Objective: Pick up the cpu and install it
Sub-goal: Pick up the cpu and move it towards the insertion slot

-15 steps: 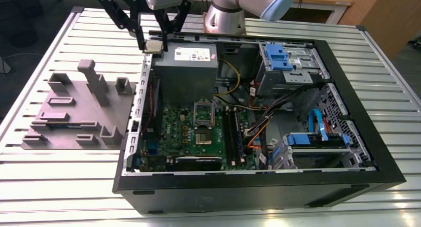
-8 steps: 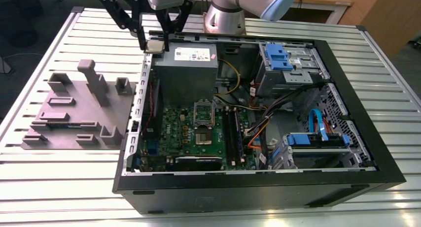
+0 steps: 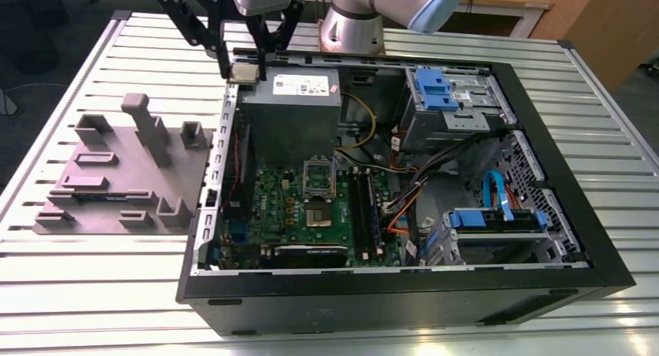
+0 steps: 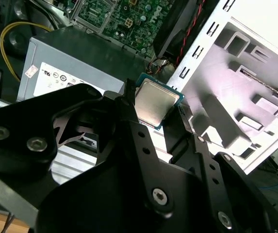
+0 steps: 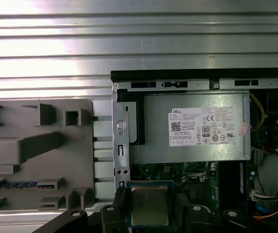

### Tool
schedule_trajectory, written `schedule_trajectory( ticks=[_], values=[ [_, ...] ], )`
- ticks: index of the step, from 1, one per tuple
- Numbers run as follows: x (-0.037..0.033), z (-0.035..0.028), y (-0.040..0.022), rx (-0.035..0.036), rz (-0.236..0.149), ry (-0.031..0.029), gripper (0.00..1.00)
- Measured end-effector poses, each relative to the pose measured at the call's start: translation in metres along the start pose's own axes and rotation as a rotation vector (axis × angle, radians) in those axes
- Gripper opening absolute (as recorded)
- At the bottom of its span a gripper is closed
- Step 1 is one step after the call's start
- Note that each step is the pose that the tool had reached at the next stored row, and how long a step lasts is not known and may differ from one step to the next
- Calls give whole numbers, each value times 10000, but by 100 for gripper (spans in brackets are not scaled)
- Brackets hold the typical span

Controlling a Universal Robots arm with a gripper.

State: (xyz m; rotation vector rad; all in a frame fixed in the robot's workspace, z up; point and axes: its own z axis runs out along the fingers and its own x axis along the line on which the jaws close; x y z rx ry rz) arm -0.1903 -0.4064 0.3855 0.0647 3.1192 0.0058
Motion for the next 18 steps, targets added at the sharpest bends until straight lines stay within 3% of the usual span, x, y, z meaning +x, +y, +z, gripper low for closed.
schedule_trajectory(
  ticks=[18],
  values=[
    [-44,1,2,1,0,1,47]
  ],
)
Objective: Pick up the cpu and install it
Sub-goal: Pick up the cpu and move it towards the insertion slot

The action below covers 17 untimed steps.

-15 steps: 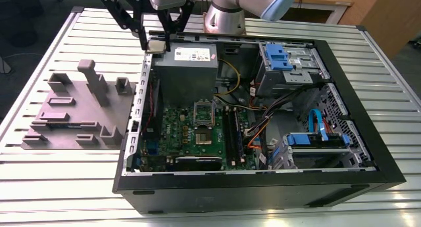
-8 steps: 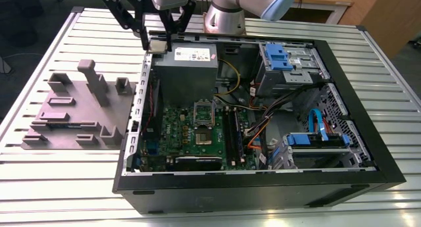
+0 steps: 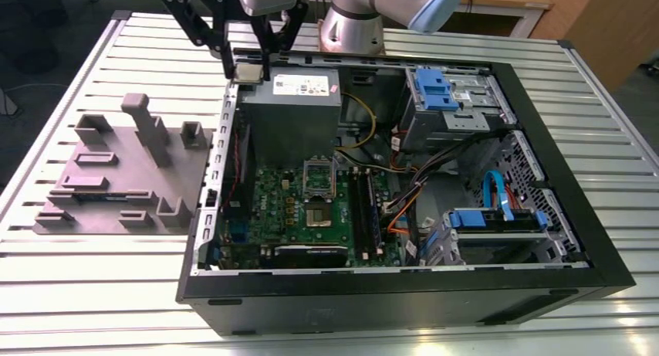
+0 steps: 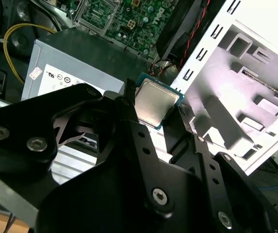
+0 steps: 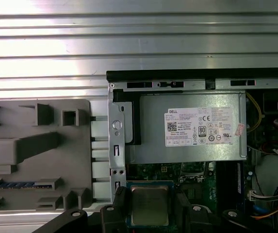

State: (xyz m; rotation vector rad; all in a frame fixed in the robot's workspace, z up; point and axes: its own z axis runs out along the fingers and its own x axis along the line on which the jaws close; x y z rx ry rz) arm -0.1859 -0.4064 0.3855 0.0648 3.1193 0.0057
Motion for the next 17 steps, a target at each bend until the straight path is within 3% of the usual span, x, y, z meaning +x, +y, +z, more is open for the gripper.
schedule_trajectory(
  ticks=[17],
  values=[
    [-79,2,3,0,0,0,47]
  ],
)
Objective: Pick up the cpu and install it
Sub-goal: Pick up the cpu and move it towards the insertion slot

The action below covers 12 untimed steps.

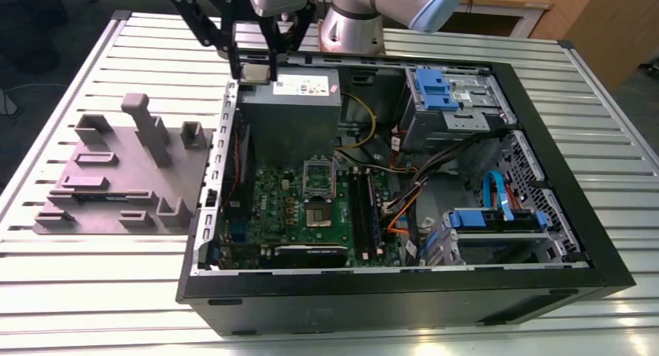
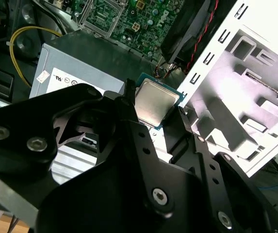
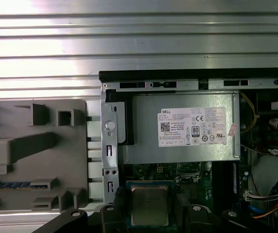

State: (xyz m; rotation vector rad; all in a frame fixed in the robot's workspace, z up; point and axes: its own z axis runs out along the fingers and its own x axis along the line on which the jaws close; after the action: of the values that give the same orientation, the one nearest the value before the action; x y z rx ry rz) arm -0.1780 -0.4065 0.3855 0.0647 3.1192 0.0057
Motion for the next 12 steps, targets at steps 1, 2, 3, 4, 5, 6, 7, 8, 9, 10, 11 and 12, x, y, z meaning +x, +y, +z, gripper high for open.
schedule_trajectory(
  ticks=[1,2,3,4,5,6,7,8,9,10,11,12],
  values=[
    [-5,0,0,0,0,0,47],
    [-11,0,1,0,0,0,47],
    [-16,0,1,0,0,0,47],
    [-20,1,1,0,0,0,47],
    [-25,1,1,0,0,0,47],
    [-30,1,1,0,0,0,47],
    [-34,1,2,0,0,0,47],
    [-39,1,2,-1,0,-1,47],
    [-43,1,2,0,0,-1,47],
    [-47,1,2,0,0,0,47],
    [-51,1,2,0,0,0,47],
    [-55,1,2,0,0,0,47]
  ],
)
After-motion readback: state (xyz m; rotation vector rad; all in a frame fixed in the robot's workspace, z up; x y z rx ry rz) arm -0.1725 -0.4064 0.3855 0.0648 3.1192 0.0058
